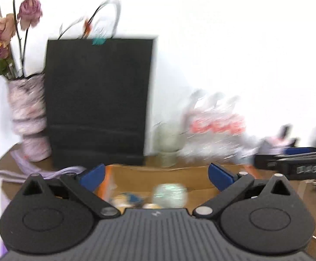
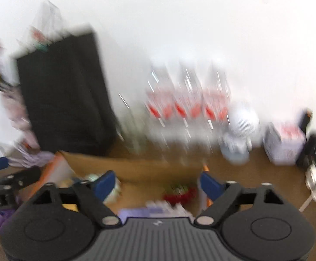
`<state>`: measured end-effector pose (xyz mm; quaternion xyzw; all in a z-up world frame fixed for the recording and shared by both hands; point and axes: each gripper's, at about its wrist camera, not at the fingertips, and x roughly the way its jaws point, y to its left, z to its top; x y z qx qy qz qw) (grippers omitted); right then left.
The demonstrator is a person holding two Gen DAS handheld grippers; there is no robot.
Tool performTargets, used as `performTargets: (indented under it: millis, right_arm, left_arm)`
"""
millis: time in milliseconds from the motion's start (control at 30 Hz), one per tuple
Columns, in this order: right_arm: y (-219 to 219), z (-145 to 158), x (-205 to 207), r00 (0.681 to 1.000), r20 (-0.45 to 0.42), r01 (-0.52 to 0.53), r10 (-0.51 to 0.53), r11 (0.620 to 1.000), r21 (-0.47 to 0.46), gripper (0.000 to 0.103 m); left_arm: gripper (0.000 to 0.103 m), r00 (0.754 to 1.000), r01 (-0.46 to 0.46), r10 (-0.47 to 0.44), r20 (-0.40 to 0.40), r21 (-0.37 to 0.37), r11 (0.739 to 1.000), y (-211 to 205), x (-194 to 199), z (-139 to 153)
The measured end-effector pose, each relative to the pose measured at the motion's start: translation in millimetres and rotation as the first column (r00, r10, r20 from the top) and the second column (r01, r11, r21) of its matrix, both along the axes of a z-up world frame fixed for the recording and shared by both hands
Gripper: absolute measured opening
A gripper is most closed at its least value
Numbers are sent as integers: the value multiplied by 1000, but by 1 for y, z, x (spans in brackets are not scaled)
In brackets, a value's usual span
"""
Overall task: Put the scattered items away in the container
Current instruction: 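Carry the snack wrapper with left tool while right tool carries flower into box, release both, then lift both open tools out of the cardboard box, then grasp the white round disc container with the right tool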
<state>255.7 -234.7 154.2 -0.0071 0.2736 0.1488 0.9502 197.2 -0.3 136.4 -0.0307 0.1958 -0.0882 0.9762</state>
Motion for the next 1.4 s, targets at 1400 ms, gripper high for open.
performTargets:
  millis: [1400]
  right_arm:
    - [25,-132,-344,978,-44,-206,204,977,-50,61]
  left_arm:
    - [103,987,-129,134,-92,60,990,23,-303,-88]
